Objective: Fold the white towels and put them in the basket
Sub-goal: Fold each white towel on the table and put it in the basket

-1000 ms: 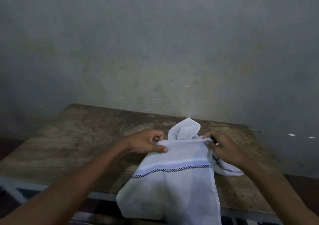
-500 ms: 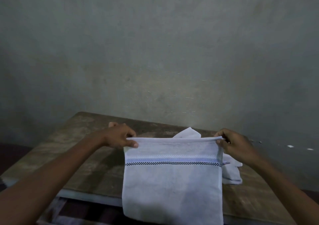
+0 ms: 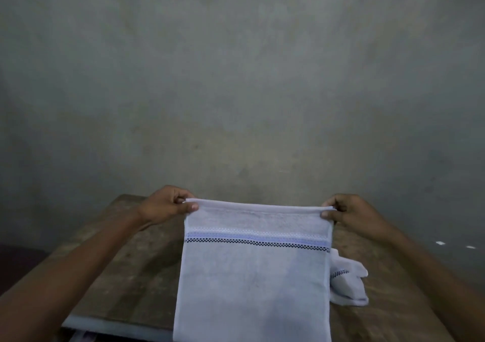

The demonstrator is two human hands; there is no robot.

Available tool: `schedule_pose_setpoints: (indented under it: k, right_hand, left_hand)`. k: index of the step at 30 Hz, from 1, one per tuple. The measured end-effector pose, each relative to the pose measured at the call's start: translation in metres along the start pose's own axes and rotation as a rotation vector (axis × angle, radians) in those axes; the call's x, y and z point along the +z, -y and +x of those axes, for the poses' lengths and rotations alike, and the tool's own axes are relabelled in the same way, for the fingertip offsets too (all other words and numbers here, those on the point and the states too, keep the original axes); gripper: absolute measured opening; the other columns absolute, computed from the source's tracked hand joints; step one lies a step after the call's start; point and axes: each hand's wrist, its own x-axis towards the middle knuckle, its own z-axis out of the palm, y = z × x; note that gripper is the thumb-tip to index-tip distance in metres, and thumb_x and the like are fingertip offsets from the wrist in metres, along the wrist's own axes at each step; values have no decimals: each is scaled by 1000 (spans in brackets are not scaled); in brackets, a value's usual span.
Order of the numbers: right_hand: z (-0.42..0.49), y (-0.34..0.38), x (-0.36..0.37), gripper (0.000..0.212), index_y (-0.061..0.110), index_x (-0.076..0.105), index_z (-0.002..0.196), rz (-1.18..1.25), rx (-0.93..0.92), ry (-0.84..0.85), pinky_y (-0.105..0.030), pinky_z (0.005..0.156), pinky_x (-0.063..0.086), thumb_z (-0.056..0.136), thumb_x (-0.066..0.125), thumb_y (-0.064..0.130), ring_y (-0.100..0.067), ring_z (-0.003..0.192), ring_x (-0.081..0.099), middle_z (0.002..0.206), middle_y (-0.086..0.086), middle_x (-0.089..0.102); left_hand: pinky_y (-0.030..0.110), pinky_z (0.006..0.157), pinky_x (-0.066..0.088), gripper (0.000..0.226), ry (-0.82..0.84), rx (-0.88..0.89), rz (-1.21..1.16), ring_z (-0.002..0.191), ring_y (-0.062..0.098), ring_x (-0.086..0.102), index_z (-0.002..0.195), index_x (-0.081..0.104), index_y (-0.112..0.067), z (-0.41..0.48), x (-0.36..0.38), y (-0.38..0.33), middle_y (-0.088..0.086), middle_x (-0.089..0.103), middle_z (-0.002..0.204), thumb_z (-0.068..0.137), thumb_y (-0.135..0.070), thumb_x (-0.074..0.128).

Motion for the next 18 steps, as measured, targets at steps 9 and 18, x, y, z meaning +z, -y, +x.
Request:
schedule_pose_setpoints:
  k: [9, 18]
  right_hand:
    - [20, 84, -80, 8, 0, 63, 78, 66, -143, -137, -7, 43, 36, 78, 71, -2, 4, 41, 51, 60, -4, 59]
    - [16, 93, -96, 19, 3, 60, 72, 46, -154, -149, -13, 44, 40, 73, 78, 9, -3, 43, 53, 57, -4, 60]
  left_hand:
    - [26, 78, 52, 13, -96, 174, 62, 81, 11, 67, 96, 69, -14, 10, -74, -89, 3, 74, 92, 88, -8, 62]
    - [14, 77, 50, 26, -51, 235, 94, 83, 1, 65, 98, 66, -20, 7, -86, -122, -16, 73, 86, 89, 2, 55]
